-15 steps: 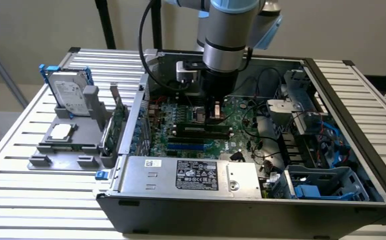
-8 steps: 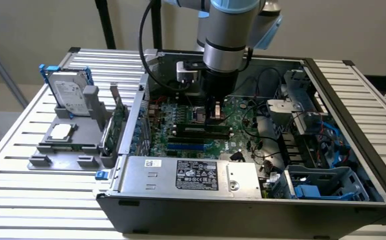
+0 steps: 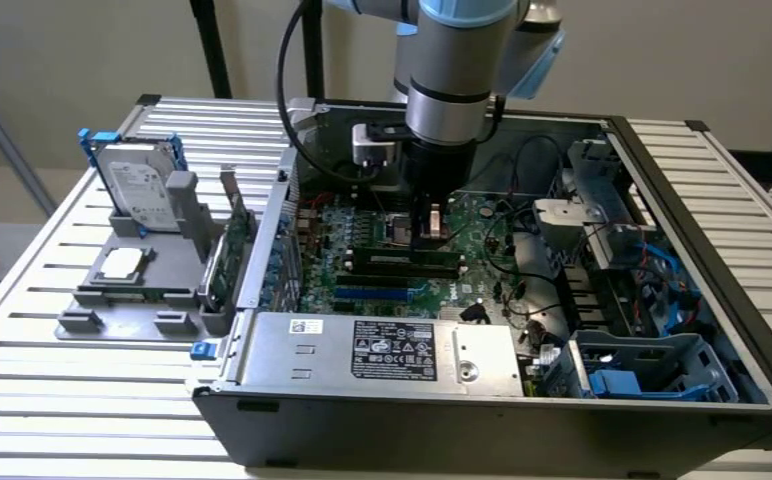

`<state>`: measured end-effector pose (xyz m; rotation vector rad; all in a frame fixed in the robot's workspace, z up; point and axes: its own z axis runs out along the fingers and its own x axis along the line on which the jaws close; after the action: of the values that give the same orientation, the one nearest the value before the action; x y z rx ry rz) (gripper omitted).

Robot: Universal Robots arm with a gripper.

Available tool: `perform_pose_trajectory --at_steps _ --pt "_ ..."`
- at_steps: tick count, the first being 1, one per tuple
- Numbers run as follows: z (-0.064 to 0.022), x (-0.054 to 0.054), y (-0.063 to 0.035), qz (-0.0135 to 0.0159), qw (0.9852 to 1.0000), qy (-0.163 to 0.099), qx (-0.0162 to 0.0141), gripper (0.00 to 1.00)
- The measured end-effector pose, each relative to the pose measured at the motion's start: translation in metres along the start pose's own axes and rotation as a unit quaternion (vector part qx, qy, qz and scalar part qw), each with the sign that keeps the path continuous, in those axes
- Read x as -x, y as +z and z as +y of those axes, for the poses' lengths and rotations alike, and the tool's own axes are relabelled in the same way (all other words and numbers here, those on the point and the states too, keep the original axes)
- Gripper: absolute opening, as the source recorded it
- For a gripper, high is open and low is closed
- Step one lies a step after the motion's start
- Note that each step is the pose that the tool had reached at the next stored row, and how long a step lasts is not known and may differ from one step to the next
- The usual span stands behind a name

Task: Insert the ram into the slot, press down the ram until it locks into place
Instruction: 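Insert the ram into the slot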

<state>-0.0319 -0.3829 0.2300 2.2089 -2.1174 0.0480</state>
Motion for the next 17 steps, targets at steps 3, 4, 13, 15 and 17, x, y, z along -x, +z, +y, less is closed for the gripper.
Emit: perform_pose_trajectory --at_steps 3,4,13,15,17 --pt "0.0003 -0.0001 0.0000 0.0000 1.0000 0.000 -0.0004 0.13" --pt "0.0004 -0.0001 0.0000 0.0001 1.0000 0.000 -0.0011 0.13" --pt "0.0039 0.0000 0.0004 0.0006 0.9999 0.001 -0.0122 0.13" --pt "0.0045 0.0000 0.0005 0.0007 0.9999 0.001 -0.0136 0.13" --pt "0.0048 0.0000 0.0005 0.0006 0.9999 0.002 -0.0142 0.13"
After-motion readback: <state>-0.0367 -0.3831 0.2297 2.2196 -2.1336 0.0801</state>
